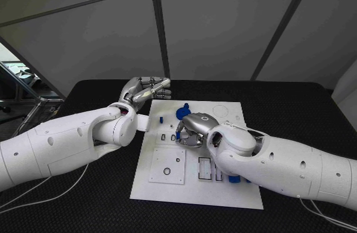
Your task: Assemble the parts on the task board
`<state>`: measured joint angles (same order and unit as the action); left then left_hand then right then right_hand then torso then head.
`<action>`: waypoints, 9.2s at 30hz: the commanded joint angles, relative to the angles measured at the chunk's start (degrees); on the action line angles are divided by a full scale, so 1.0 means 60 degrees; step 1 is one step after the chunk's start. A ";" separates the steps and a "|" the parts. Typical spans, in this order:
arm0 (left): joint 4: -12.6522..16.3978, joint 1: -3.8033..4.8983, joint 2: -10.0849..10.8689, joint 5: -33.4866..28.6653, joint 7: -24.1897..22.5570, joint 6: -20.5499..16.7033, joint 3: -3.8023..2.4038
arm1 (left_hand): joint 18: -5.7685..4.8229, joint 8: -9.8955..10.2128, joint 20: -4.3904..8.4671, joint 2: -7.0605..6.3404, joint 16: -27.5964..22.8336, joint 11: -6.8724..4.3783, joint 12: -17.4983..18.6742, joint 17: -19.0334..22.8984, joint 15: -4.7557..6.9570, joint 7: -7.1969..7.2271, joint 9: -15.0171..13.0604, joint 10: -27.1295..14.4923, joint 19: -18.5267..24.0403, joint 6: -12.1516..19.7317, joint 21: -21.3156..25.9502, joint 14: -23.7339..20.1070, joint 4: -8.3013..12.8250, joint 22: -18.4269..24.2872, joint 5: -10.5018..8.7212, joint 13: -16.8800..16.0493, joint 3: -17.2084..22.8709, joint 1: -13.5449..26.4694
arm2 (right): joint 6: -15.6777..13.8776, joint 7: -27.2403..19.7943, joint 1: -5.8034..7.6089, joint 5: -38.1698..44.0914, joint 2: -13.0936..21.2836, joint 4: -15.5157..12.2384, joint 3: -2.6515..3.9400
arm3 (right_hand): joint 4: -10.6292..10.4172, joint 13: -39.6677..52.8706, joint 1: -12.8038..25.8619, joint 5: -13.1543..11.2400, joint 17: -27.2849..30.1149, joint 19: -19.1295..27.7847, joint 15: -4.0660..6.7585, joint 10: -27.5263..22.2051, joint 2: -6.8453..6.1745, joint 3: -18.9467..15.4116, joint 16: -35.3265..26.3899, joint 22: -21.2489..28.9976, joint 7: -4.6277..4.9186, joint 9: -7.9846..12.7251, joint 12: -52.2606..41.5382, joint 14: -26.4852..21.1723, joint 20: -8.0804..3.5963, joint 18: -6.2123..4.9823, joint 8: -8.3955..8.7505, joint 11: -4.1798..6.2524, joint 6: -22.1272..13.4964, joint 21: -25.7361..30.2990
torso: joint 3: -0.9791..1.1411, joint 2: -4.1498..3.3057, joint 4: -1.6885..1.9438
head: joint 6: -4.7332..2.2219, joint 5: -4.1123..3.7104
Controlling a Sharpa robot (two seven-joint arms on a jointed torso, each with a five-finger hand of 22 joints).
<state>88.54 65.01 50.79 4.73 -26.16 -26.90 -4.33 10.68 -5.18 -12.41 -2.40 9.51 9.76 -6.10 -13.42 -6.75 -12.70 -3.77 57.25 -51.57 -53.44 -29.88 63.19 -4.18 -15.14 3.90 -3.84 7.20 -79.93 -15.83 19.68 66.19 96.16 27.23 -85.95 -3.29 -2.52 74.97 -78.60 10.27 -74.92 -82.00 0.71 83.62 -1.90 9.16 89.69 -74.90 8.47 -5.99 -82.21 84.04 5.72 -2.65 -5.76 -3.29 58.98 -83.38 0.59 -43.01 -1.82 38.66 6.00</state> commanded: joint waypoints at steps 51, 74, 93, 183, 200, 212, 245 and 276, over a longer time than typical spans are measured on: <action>-0.0248 0.0012 0.0014 0.1430 0.1327 0.0690 -0.0005 | -0.0001 -0.0127 0.0470 0.0129 0.0755 -0.0497 -0.0349 -0.0793 0.0620 0.0337 -0.0045 0.1601 -0.0911 -0.0864 -0.1002 0.2074 -0.0090 -0.0505 -0.0031 -0.0206 -0.0016 0.0445 | -0.1707 -0.3897 0.0522 -0.3809 0.2095 -0.1441 0.0268 | -0.1330 -0.0054 -0.0137 -0.0084 -0.1917 0.0684 -0.0296 -0.1089 -0.0463 -0.0902 -0.0232 0.0677 0.0277 -0.0093 0.1025 0.0831 0.0268 -0.0264 -0.0375 -0.0328 -0.1452 0.0741 | 0.0025 0.0228 -0.0001 | -0.0007 0.0066; 0.0061 0.0247 -0.0143 0.8417 0.8777 0.4305 0.0009 | -0.1161 -0.2308 0.1231 0.0112 0.0474 -0.1382 -0.9461 -0.2674 0.1321 0.1201 -0.2129 0.3047 -0.4783 -0.1139 -0.8431 0.3046 -0.1917 -0.9493 -0.0052 -0.9134 -0.1330 0.1775 | -0.0864 -0.5667 0.1378 -1.1511 0.3808 -0.0050 0.0400 | -0.0899 -0.5614 -0.0664 0.0274 0.3936 0.3698 0.0015 -0.3490 -0.0103 -0.0638 -0.5265 0.6972 0.0066 0.0215 0.6997 -0.0529 -0.0042 -0.1316 -0.0286 -0.0049 -0.0880 0.5839 | 0.0128 0.0813 0.0049 | 0.0279 -0.0006; -0.0708 0.0649 -0.1240 0.9271 0.9985 0.4603 0.0447 | -0.1276 -0.3304 0.1254 0.0408 0.0188 -0.1433 -1.0129 -0.3037 0.1347 0.1281 -0.3262 0.3165 -0.5071 -0.0648 -0.8796 0.3125 -0.2072 -1.0201 -0.0093 -0.9868 -0.2396 0.2106 | -0.0728 -0.5480 0.1390 -1.1336 0.3484 0.0463 0.0396 | -0.0886 -0.5872 -0.0694 0.0329 0.4460 0.3591 -0.0002 -0.3534 -0.0093 -0.0619 -0.6037 0.7230 0.0091 0.0253 0.7196 -0.0559 -0.0022 -0.1318 -0.0262 -0.0072 -0.0952 0.6230 | 0.0136 0.0812 0.0042 | 0.0399 0.0029; -0.0018 0.0783 -0.1127 0.9358 1.0224 0.3097 0.0778 | -0.1416 -0.5039 0.1367 -0.0985 -0.0639 -0.1644 -1.0638 -0.3806 0.1467 0.1481 -0.6481 0.3561 -0.5439 0.0354 -0.9103 0.3391 0.0254 -1.1154 0.0315 -1.0508 0.6832 0.2169 | -0.0169 -0.5187 0.1388 -1.0643 0.3237 0.0536 0.0389 | -0.0898 -0.6126 -0.0717 0.0894 0.4733 0.3405 -0.0021 -0.3626 -0.0101 -0.0536 -0.6688 0.7483 0.0134 0.0273 0.7313 -0.0488 -0.0012 -0.1314 -0.0306 -0.0105 -0.1159 0.6621 | 0.0110 0.0751 0.0138 | 0.0742 0.0125; -0.0288 0.0593 -0.1384 0.9573 1.0459 0.3481 0.0801 | -0.1442 -0.5095 0.1372 -0.0926 -0.0683 -0.1639 -1.1927 -0.3848 0.1469 0.1486 -0.6610 0.4172 -0.5527 0.0392 -0.9162 0.3412 0.0529 -1.1274 0.0294 -1.1852 0.6995 0.2531 | -0.0150 -0.5193 0.1388 -1.0532 0.3224 0.0525 0.0388 | -0.0897 -0.6131 -0.0720 0.0899 0.4745 0.3401 -0.0020 -0.3625 -0.0101 -0.0532 -0.6707 0.7487 0.0134 0.0273 0.7313 -0.0487 -0.0013 -0.1314 -0.0309 -0.0105 -0.1160 0.6627 | 0.0106 0.0748 0.0134 | 0.0778 0.0169; -0.0328 0.0545 -0.1468 0.9865 1.0577 0.3560 0.0825 | -0.1493 -0.5073 0.1367 -0.0791 -0.0723 -0.1620 -1.3243 -0.3891 0.1461 0.1477 -0.6645 0.4906 -0.5673 0.0373 -0.9281 0.3435 0.0683 -1.1476 0.0244 -1.3388 0.6933 0.2763 | -0.0140 -0.5191 0.1388 -1.0510 0.3205 0.0517 0.0388 | -0.0897 -0.6131 -0.0720 0.0899 0.4745 0.3401 -0.0020 -0.3625 -0.0101 -0.0532 -0.6707 0.7487 0.0134 0.0273 0.7313 -0.0487 -0.0013 -0.1314 -0.0309 -0.0105 -0.1160 0.6627 | 0.0103 0.0743 0.0130 | 0.0780 0.0180; -0.0229 0.0512 -0.1485 1.0128 1.0694 0.3818 0.0853 | -0.1544 -0.5056 0.1359 -0.0636 -0.0770 -0.1602 -1.3984 -0.3947 0.1454 0.1485 -0.6696 0.5458 -0.5810 0.0344 -0.9398 0.3455 0.0774 -1.1674 -0.0195 -1.4359 0.6665 0.2878 | -0.0107 -0.5186 0.1387 -1.0508 0.3203 0.0509 0.0388 | -0.0924 -0.6147 -0.0691 0.0921 0.4726 0.3381 -0.0022 -0.3616 -0.0084 -0.0525 -0.6719 0.7503 0.0138 0.0270 0.7308 -0.0469 -0.0013 -0.1314 -0.0325 -0.0109 -0.1158 0.6652 | 0.0100 0.0739 0.0139 | 0.0855 0.0167; -0.0170 0.0508 -0.1469 1.0128 1.0732 0.4287 0.0939 | -0.1533 -0.4779 0.1377 -0.0808 -0.0784 -0.1648 -1.3960 -0.3984 0.1475 0.1549 -0.6421 0.5435 -0.5779 0.0128 -0.9361 0.3461 0.0909 -1.1647 -0.0194 -1.4327 0.6249 0.2791 | -0.0083 -0.5194 0.1386 -1.0508 0.3193 0.0529 0.0387 | -0.0924 -0.6147 -0.0691 0.0921 0.4726 0.3381 -0.0022 -0.3616 -0.0084 -0.0525 -0.6719 0.7503 0.0138 0.0270 0.7308 -0.0469 -0.0013 -0.1314 -0.0325 -0.0109 -0.1158 0.6652 | 0.0100 0.0743 0.0147 | 0.0957 0.0157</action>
<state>87.58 68.36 41.96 65.37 37.50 -3.04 1.01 3.02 -34.03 -4.22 -6.87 5.11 0.04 -89.81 -37.26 2.04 -3.77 -42.21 83.75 -83.72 -52.15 -86.02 83.44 -3.13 -74.91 2.77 -74.91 40.63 -63.12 -16.75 -10.80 74.38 33.06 46.43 -82.71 -1.01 -8.05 38.17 -82.70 15.53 -46.50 -61.36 0.62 62.12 -2.31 5.64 49.74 -29.95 9.21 -4.42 -38.54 80.86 5.53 -10.24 -7.53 -3.90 52.37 -43.65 1.20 -38.55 -0.93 44.43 6.90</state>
